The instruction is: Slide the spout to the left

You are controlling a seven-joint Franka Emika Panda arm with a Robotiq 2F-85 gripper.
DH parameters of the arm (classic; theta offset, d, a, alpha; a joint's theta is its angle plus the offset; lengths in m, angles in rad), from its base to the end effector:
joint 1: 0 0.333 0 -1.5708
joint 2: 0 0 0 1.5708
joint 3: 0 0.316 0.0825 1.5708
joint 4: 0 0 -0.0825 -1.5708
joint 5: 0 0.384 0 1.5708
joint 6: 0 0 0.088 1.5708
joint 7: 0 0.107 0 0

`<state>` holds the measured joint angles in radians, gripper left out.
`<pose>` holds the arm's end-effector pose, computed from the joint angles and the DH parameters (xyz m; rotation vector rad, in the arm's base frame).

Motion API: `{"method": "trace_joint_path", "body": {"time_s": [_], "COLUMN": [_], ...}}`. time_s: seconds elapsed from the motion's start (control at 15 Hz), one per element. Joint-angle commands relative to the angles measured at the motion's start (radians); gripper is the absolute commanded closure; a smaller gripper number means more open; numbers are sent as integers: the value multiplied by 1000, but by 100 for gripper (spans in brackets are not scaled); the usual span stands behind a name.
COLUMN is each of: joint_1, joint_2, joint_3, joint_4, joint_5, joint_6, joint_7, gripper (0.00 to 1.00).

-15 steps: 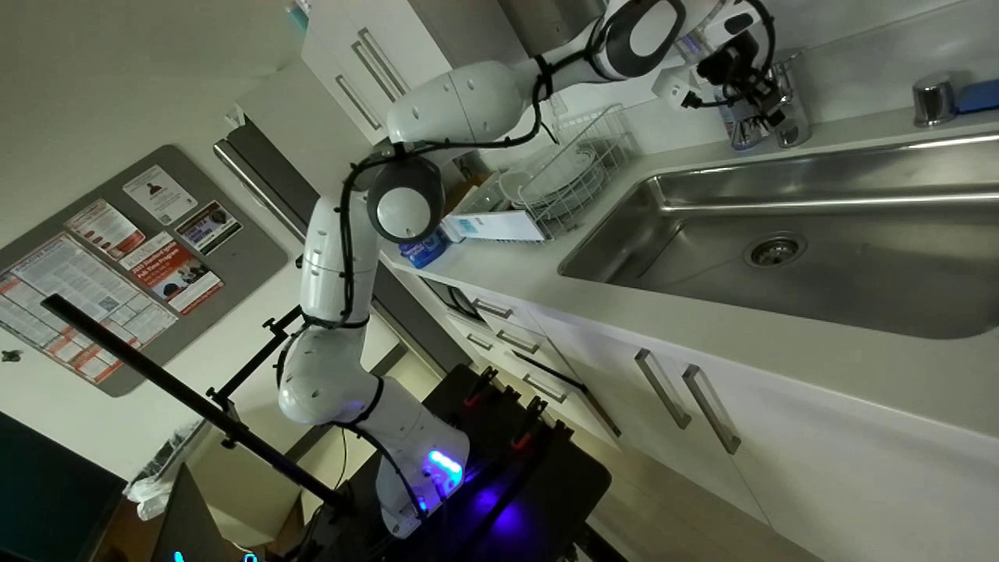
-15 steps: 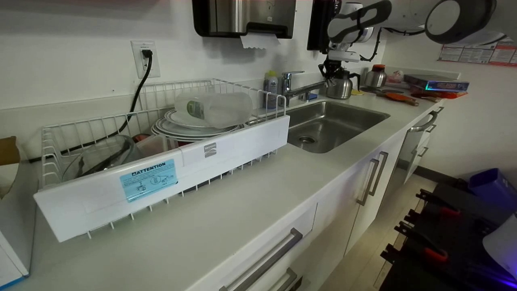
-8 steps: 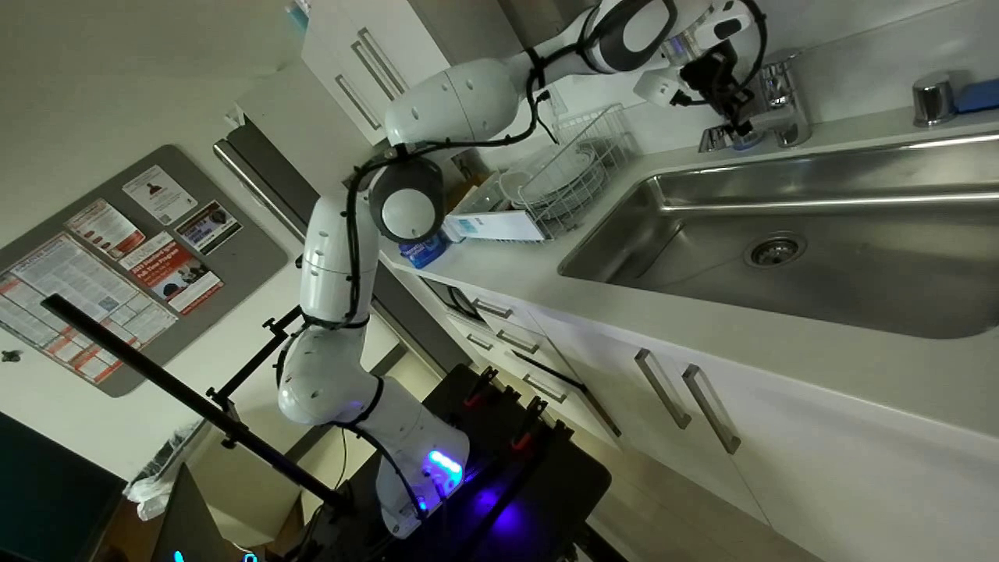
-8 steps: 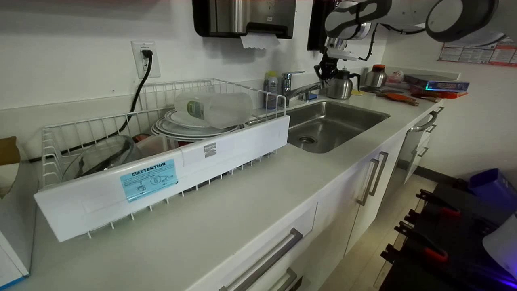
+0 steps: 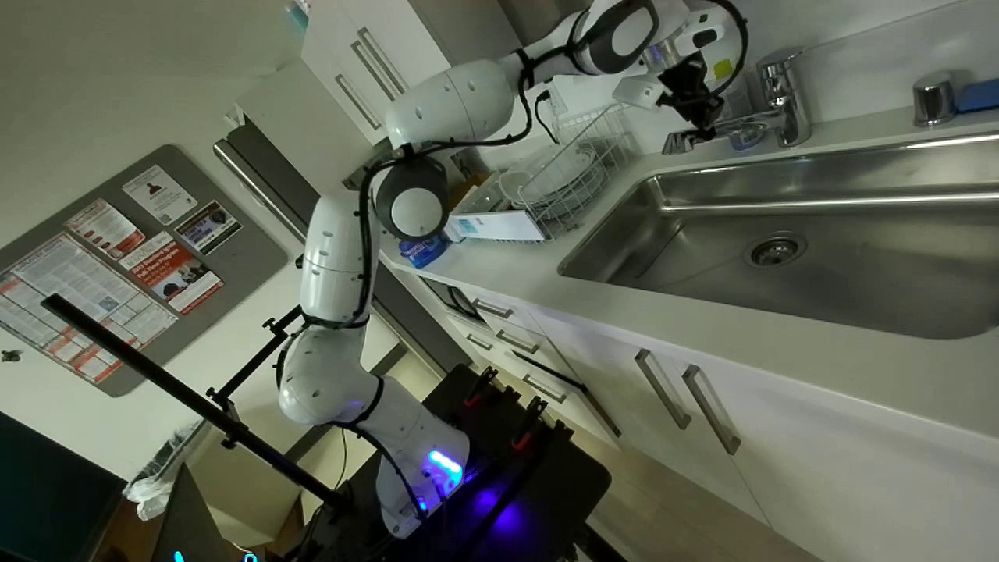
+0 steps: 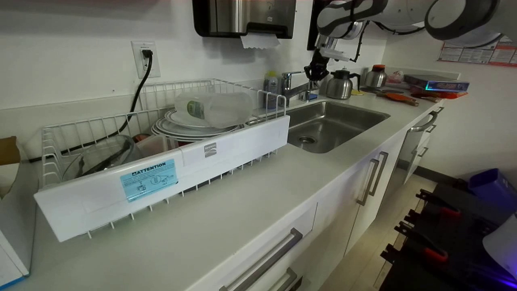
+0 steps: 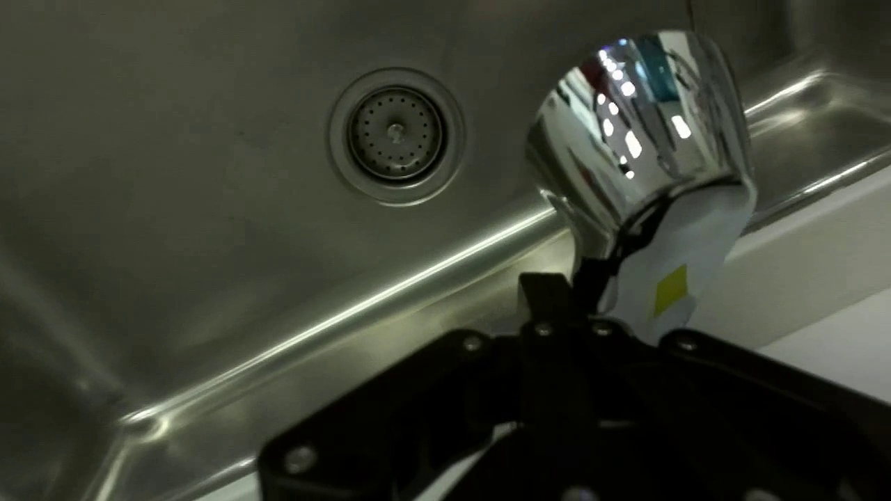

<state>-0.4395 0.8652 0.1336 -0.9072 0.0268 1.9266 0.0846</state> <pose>0.7400 -0.2765 0.3903 -2.9482 0.6788 -0.2637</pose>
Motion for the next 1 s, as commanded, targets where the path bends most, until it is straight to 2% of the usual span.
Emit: {"method": "trace_joint_path", "body": {"time_s": [0.0,0.13,0.33,0.53,0.93], "joint_1": [17,25,40,30,-5], "joint_2": [6,1,-61,-165,-414], "joint_3": [31,33,-19,-44,-53], "joint_4": [10,-1,-69,-166,-393], "joint_5": [10,2,-61,-106,-140], "joint_6": [-22,-11,31,31,27], "joint_7": [-29,-21,45,55,-10], "gripper": [98,98,100,100,100]}}
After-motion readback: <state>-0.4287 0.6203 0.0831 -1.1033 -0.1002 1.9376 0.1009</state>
